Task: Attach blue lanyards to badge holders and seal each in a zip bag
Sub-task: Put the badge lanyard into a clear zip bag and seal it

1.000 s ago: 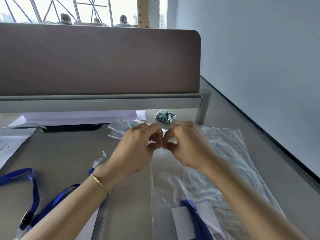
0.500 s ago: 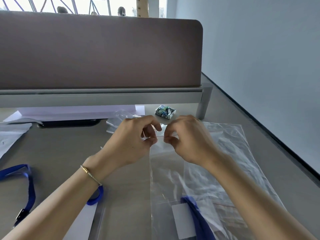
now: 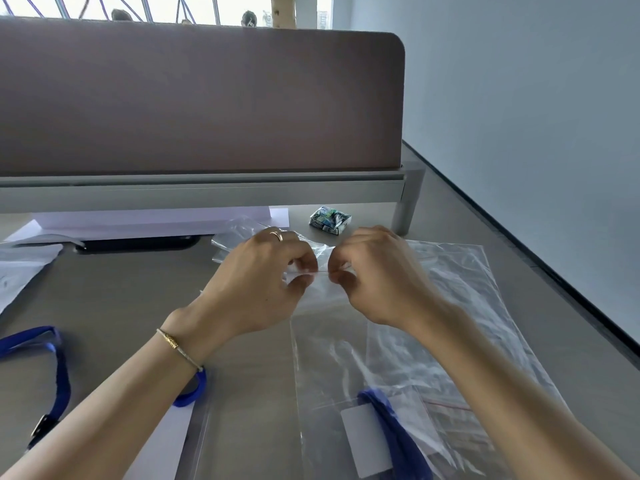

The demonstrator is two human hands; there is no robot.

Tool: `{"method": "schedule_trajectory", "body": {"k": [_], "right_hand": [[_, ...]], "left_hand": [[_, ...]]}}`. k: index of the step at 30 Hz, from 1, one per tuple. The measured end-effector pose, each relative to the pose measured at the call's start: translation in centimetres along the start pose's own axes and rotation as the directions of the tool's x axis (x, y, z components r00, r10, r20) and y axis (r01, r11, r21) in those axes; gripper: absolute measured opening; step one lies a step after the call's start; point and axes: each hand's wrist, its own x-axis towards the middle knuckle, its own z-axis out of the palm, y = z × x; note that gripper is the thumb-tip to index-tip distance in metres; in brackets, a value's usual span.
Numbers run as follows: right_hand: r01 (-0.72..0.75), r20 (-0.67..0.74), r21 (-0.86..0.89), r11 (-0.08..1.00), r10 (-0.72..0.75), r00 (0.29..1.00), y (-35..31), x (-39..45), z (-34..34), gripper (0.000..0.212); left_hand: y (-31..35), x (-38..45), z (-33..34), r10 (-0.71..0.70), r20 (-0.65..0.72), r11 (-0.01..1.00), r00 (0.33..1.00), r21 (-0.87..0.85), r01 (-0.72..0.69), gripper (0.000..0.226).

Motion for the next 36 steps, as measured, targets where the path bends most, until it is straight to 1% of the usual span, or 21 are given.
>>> {"method": "schedule_trajectory", "body": {"k": [5,7,10,14,18,20,23,26,29,32,36], "right_hand": [[0.039,-0.01,0.035,0.999,-0.039,0.999,-0.4,-0.1,0.1,0.008],[0.03,-0.015,0.099,0.995,-0.029,0.999,-0.2,-0.1,-0.1,0.003],[-0.001,-0.021,0.145,0.989,0.004,1.0,0.5,0.0,-0.4,0.004],[0.016,-0.013,0.115,0.993,-0.015,1.0,0.6,-0.1,-0.5,0.004],[0.0,0.001,0.136,0.991,0.0,1.0,1.2,-0.1,-0.7,0.004],[-0.015,-0.003,0.156,0.988,0.016,1.0,1.7,-0.1,-0.9,0.005],[-0.002,-0.004,0.122,0.993,0.002,1.0,1.7,-0.2,-0.8,0.008],[-0.012,0.004,0.138,0.99,0.011,1.0,2.2,-0.2,-0.8,0.006],[-0.034,0.003,0.128,0.991,0.034,0.999,2.9,-0.2,-1.0,0.008],[-0.025,0.008,0.089,0.996,0.024,1.0,2.7,-0.2,-1.0,0.011],[-0.066,0.061,0.085,0.994,0.061,0.996,3.2,-0.4,-0.9,0.021]], "left_hand": [[0.2,0.1,0.1,0.014,-0.036,1.0,0.999,0.003,-0.014,0.009],[0.0,0.2,0.1,0.02,-0.038,1.0,0.999,0.024,-0.019,0.01],[-0.2,0.2,0.1,0.036,-0.042,0.999,0.998,0.027,-0.035,0.013],[-0.2,0.2,0.2,0.049,-0.036,0.999,0.998,0.014,-0.048,0.014],[-0.8,0.2,-0.1,0.034,-0.041,0.999,0.999,0.04,-0.033,0.012],[-1.0,0.3,-0.2,0.022,-0.047,0.999,0.999,0.024,-0.021,0.013],[-0.7,0.3,-0.1,0.023,-0.033,1.0,0.999,0.01,-0.023,0.012],[-1.1,0.2,-0.1,0.016,-0.031,1.0,0.999,0.009,-0.016,0.013],[-1.4,0.3,-0.2,0.006,-0.039,1.0,0.999,-0.017,-0.007,0.012],[-1.4,0.3,0.0,0.002,-0.031,0.999,1.0,-0.038,-0.003,0.012],[-2.2,0.2,-0.2,-0.025,-0.042,1.0,0.999,-0.018,0.024,0.013]]}}
